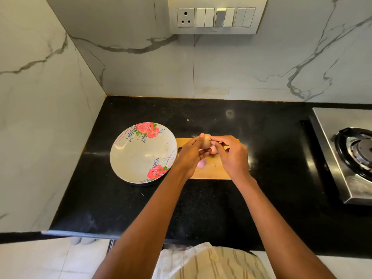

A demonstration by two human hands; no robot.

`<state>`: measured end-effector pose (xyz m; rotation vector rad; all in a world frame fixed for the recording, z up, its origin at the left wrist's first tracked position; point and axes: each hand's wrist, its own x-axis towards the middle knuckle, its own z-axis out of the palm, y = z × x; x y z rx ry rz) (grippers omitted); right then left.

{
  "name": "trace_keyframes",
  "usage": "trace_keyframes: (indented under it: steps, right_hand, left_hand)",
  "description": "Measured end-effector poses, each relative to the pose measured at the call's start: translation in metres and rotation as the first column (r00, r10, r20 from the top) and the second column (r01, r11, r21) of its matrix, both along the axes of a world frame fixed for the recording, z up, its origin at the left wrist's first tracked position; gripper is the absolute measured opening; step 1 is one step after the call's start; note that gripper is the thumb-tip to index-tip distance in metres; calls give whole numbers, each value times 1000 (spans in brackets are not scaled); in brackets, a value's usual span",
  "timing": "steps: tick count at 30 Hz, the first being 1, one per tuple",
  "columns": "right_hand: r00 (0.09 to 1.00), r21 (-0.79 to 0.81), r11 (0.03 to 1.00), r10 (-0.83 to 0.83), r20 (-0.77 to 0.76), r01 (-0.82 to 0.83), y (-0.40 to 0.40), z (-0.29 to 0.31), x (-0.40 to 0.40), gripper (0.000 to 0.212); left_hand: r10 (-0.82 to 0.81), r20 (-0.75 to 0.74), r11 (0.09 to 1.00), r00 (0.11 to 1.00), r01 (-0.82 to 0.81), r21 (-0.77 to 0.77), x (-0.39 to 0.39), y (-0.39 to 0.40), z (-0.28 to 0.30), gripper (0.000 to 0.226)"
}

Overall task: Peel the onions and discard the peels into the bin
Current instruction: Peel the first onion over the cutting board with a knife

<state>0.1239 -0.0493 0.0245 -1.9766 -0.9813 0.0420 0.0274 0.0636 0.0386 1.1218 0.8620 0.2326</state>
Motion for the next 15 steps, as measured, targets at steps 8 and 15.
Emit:
trace_keyframes:
  steps: [8,15]
  right_hand:
    - [982,-59,995,95,166,-86,-19,4,28,17]
    - [966,-73,997,51,253,-34,-36,5,42,15]
  left_hand:
    - [-52,-12,998,999,52,35,15,-17,3,39]
    - [-85,33,995,996,84,53,36,-34,0,36]
